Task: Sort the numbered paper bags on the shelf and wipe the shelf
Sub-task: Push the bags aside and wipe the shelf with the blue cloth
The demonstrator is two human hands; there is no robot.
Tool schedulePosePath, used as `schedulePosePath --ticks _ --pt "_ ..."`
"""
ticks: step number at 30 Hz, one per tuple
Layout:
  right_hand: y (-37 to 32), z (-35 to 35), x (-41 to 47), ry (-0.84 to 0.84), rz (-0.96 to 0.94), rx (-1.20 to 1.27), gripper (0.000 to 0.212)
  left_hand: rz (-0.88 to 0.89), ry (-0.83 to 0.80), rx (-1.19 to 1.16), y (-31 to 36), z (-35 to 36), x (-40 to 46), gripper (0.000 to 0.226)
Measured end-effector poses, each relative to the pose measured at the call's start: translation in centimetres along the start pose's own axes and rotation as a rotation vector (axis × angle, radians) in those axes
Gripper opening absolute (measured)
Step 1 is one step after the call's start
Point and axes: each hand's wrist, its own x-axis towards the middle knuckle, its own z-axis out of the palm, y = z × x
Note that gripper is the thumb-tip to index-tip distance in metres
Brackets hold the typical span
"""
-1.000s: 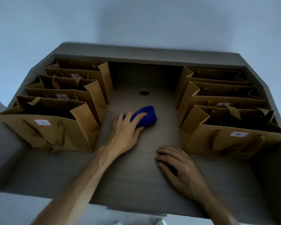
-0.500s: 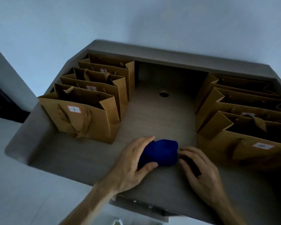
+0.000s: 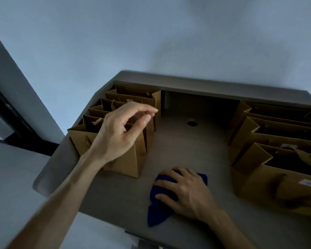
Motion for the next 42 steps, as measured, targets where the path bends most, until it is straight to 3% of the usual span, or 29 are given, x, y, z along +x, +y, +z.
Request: schedulePosePath --ticks 3,8,10,16,27,42 --pt "-0.2 0.1 -1.2 0.094 -0.008 -0.028 0.043 -0.087 -0.059 0.074 -3.4 -1.2 2.2 0.026" --pt "0.8 0.1 -4.7 0.151 -0.008 0.009 0.039 -0.249 -0.628 0.158 -9.4 -2.5 2.9 0.069" --pt "1.5 0.0 -5.8 0.194 0.011 0.009 0.038 -0.295 -0.721 0.158 -10.7 -2.4 2.6 0.072" --pt "1.5 0.1 -5.8 0.222 0.084 0.028 0.037 -0.225 -0.651 0.215 -12.1 -1.1 3.4 0.054" --pt "1.5 0.1 -5.8 0.250 0.091 0.063 0.036 -0.183 -0.853 0.382 -14.2 1.8 9.3 0.043" --pt "1.6 -0.1 -5.8 0.209 0.107 0.062 0.039 -0.144 -0.804 0.139 -11.5 4.1 9.6 0.015"
